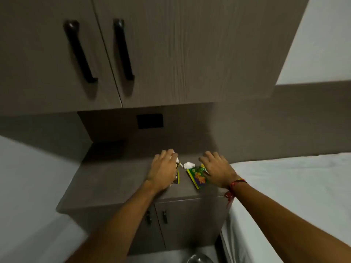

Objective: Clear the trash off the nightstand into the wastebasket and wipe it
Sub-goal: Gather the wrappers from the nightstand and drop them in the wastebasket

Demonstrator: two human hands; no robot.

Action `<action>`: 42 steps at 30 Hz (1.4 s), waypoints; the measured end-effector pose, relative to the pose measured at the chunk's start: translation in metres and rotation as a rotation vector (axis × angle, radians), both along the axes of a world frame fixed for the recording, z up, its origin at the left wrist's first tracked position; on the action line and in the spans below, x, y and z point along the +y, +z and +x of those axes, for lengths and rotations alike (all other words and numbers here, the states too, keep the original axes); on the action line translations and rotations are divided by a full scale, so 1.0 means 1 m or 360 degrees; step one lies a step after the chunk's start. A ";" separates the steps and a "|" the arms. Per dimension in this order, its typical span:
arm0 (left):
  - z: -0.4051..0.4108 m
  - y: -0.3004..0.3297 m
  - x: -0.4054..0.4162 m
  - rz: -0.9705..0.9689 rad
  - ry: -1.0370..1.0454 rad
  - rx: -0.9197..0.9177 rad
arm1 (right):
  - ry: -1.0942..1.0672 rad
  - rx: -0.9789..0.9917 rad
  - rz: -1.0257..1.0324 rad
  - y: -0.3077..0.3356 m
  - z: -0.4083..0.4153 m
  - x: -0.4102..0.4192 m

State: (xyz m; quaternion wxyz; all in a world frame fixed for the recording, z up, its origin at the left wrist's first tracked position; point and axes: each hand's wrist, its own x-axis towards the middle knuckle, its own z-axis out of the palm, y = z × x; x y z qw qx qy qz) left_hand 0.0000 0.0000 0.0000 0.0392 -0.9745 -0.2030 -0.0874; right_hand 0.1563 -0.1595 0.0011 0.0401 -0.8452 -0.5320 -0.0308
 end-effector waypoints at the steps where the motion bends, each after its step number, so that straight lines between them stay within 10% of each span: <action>1: 0.003 -0.013 0.007 -0.0135 0.0182 0.0037 | -0.0139 0.0137 -0.0050 -0.013 0.005 0.003; 12: 0.048 -0.124 0.065 -0.0564 0.1207 -0.0193 | -0.0511 0.0533 -0.0212 -0.124 0.038 0.045; 25: 0.028 -0.114 0.044 -0.0692 0.1215 -0.0936 | -0.0404 0.0470 0.0289 -0.125 0.021 0.007; 31: -0.004 -0.127 -0.052 -0.0576 0.0660 -0.1177 | -0.0321 0.0511 0.0475 -0.154 -0.033 -0.057; 42: -0.051 -0.345 -0.161 -0.0906 0.0694 -0.0125 | -0.1285 0.1822 0.0621 -0.383 -0.115 -0.135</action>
